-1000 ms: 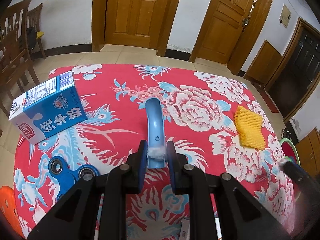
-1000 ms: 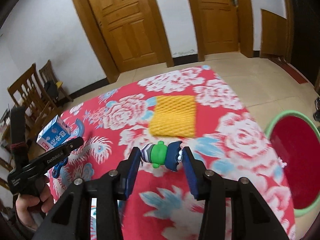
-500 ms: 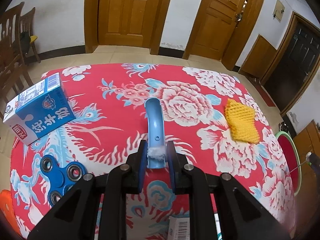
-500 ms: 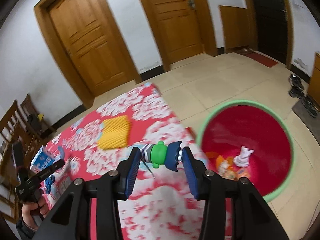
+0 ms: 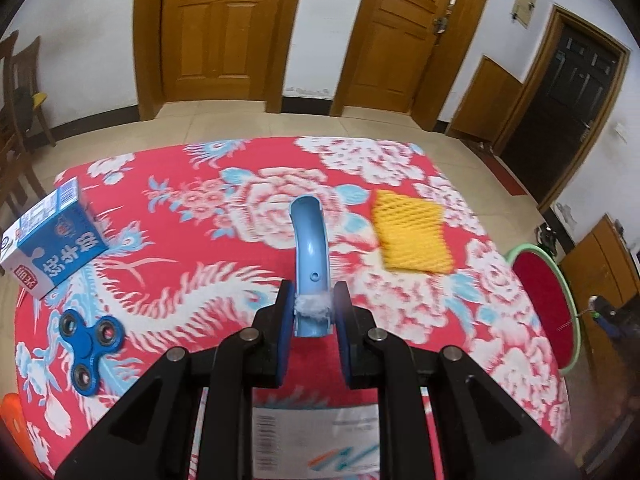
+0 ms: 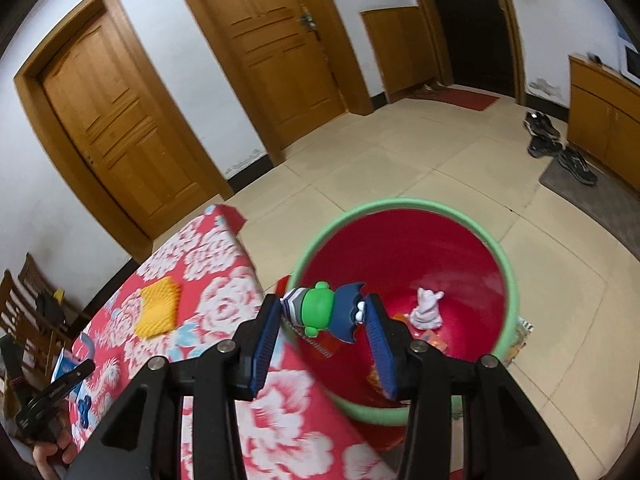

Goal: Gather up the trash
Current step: 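Carry the green toy over the red bin and open the right tool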

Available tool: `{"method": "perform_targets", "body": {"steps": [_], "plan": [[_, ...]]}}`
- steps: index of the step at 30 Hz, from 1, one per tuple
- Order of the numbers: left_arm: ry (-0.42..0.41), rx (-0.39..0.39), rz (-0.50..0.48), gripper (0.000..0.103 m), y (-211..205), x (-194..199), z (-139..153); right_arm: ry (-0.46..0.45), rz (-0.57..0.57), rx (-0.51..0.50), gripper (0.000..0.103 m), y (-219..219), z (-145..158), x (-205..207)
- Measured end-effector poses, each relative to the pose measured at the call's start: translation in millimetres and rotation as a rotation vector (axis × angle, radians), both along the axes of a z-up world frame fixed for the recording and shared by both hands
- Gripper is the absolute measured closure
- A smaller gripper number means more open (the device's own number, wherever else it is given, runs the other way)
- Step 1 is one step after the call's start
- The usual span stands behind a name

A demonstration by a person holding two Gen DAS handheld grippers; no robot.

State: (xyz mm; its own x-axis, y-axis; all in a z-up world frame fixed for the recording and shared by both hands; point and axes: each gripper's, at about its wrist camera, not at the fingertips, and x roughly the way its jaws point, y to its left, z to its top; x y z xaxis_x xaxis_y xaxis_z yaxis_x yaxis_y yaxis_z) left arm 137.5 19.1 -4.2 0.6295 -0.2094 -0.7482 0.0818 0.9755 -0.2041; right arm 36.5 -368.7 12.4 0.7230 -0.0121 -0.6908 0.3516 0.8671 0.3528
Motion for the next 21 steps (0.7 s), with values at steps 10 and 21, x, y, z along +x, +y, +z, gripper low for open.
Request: {"method": "perform_targets", "body": {"steps": [10, 21], "plan": [[0.018, -0.041, -0.123, 0.084, -60.9, -11.3, 14.8, 0.034, -0.039, 0.077, 0.056, -39.3, -25.4, -10.5], [0.036, -0.026, -0.243, 0.084, -133.6, -20.1, 13.1, 0.045, -0.067, 0.111, 0.055, -67.1, -43.6, -10.1]]}}
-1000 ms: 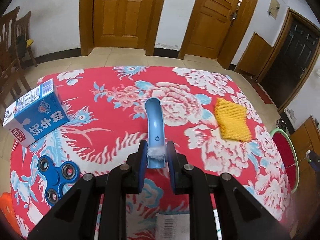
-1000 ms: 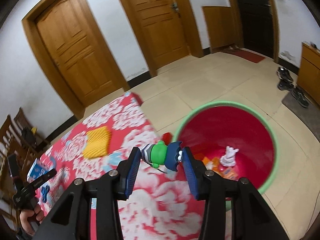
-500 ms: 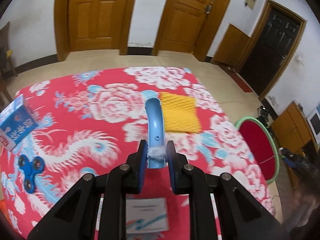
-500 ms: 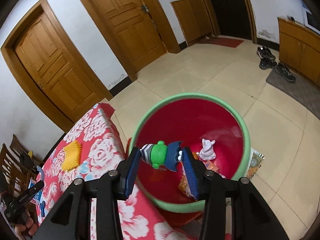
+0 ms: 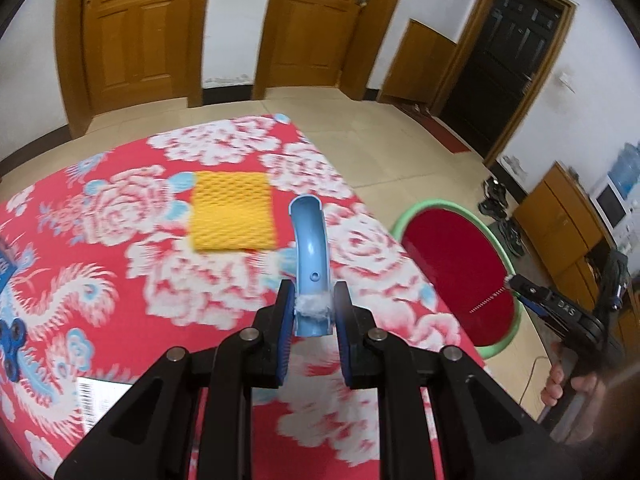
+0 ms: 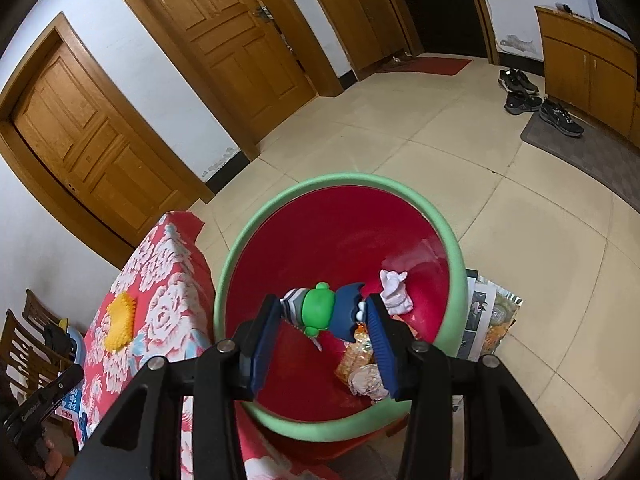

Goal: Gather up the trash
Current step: 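Carry the green toy over the red bin and open the right tool, then carry the blue handle over the red bin and open the left tool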

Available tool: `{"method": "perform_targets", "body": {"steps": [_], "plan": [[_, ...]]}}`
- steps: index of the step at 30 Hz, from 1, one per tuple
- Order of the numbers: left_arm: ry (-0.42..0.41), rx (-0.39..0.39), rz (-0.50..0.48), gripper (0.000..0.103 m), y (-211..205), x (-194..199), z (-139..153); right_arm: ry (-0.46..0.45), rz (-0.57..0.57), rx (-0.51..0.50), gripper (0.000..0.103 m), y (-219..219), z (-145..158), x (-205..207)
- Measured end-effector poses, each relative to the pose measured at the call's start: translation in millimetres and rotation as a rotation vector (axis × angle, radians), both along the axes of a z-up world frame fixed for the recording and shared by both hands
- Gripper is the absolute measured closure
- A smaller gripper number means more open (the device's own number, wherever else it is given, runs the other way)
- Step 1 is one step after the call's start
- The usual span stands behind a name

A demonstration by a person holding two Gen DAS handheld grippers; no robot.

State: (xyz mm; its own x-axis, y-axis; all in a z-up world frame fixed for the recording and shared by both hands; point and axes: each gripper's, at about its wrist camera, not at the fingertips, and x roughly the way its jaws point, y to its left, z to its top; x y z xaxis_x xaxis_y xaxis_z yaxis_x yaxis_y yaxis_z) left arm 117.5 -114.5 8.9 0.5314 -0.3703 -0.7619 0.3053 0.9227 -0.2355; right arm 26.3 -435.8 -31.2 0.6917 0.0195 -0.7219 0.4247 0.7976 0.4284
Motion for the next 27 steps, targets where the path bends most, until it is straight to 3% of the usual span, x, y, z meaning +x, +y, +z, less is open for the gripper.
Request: {"method": "perform_targets", "body": {"steps": [27], "plan": [[0.063, 0.054, -0.249, 0.084, -127.1, -2.6, -32.9, -0.043, 0.000, 0.048, 0.047, -24.1, -1.9, -15.0]]}}
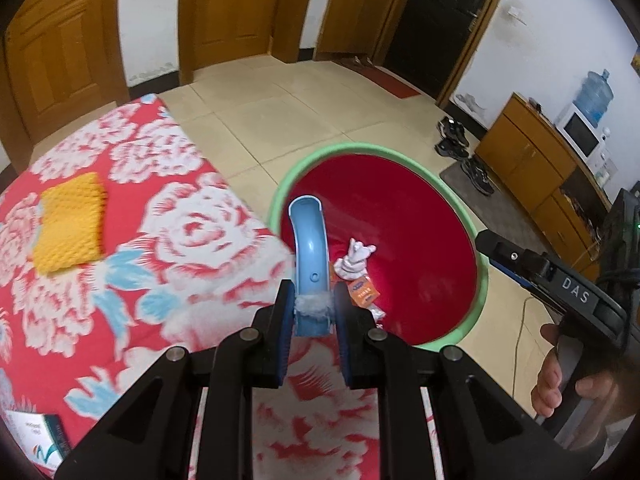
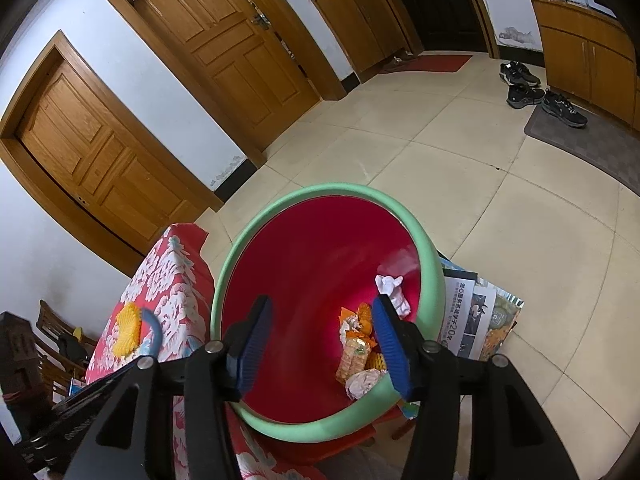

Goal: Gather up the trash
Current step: 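Carry the blue handle over the red bin and open the left tool, then move both tools back over the table toward the white medicine box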

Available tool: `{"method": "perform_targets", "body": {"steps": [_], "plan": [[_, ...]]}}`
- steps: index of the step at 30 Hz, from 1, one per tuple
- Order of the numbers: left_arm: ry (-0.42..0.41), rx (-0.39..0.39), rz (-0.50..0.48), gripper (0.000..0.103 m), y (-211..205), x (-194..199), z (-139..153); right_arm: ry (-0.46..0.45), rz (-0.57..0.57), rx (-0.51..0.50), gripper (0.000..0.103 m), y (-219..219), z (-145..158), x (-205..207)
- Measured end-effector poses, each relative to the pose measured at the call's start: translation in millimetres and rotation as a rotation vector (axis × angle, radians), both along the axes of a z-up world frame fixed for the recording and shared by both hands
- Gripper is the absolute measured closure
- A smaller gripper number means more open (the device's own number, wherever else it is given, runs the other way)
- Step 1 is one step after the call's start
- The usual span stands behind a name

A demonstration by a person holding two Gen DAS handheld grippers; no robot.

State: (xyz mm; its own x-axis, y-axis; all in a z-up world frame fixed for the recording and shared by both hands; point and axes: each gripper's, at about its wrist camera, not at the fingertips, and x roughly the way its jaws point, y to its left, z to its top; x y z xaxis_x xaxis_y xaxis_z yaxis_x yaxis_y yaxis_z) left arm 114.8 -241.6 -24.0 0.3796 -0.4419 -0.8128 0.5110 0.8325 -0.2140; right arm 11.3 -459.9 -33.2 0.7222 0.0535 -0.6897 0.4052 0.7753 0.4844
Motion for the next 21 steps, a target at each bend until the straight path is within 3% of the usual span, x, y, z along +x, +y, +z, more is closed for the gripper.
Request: {"method": "perform_targets", "body": {"steps": [6, 8, 21], "plan": [[-0.014, 0.011, -0.051, 0.083, -23.1, 3.7, -7.2, 0.000, -0.011, 0.011, 0.046, -3.4, -1.2, -3.5], [-0.013, 0.015, -0.053, 0.075, -27.2, 4.8, -8.5, 0.001, -0.015, 0.016, 0.045, -4.7, -2.2, -4.1], [-0.001, -0.012, 0.032, 0.073, -1.6, 3.2, 0.9, -0.006, -0.013, 0.031, 0.038, -2.3, -0.1, -11.1]]}}
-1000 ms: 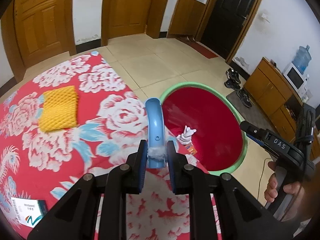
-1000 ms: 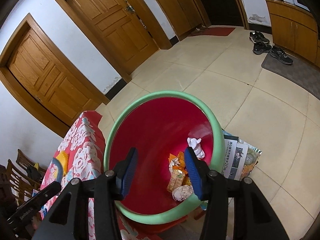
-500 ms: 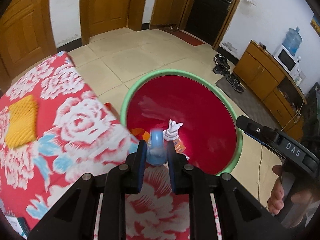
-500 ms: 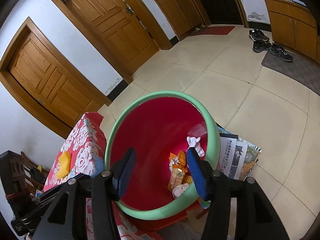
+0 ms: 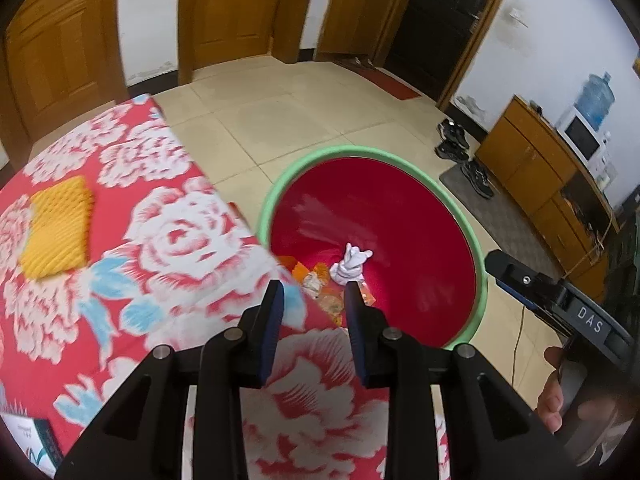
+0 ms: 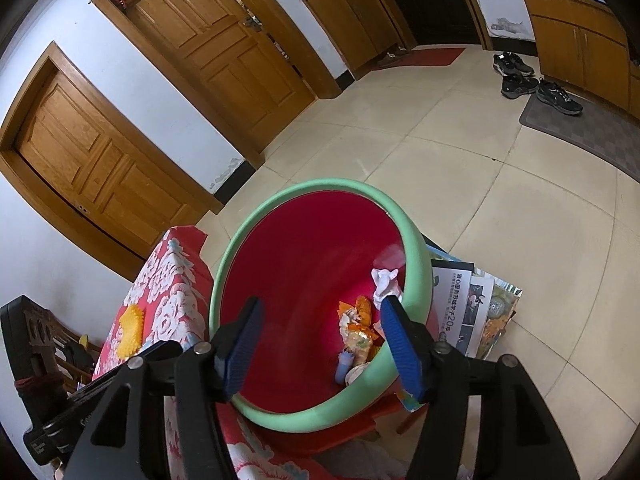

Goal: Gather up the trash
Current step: 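Move both tools back over the table toward the white medicine box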

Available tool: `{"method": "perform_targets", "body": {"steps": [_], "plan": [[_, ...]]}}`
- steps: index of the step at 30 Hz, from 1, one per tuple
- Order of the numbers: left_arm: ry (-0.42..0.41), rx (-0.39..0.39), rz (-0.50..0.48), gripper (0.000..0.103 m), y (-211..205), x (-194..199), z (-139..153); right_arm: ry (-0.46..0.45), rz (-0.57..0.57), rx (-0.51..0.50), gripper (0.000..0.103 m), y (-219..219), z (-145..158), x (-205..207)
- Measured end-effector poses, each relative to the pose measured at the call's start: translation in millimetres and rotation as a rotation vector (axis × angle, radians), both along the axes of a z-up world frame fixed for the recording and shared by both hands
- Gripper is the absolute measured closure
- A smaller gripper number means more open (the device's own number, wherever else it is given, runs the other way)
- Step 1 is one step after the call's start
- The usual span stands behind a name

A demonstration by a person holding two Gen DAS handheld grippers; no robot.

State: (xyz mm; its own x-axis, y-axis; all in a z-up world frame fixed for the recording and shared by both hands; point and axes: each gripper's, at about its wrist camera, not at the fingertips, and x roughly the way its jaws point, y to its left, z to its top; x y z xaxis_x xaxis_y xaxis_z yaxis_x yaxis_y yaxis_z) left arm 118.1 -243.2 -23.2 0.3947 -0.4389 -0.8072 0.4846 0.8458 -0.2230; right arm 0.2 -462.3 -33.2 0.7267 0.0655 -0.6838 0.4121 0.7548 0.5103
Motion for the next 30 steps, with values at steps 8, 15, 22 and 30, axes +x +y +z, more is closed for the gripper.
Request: {"method": "perform_targets", "body": {"steps": [8, 15, 22, 30], "plan": [[-0.001, 0.000, 0.091, 0.072, 40.2, -0.5, 5.2, -0.008, 0.015, 0.008, 0.032, 11.7, 3.4, -3.5], [-0.008, 0.002, 0.187, 0.071, 83.7, -7.1, 10.5, -0.006, 0.049, 0.019, 0.030, 24.5, 5.6, -3.1], [-0.005, -0.005, 0.293, 0.063, 131.7, -24.8, 16.3, -0.022, 0.085, 0.020, 0.026, 40.9, 11.9, -8.3], [0.013, -0.008, 0.408, 0.063, 176.5, -50.4, 15.6, -0.027, 0.135, 0.012, 0.026, 64.4, 18.2, -11.3]]}}
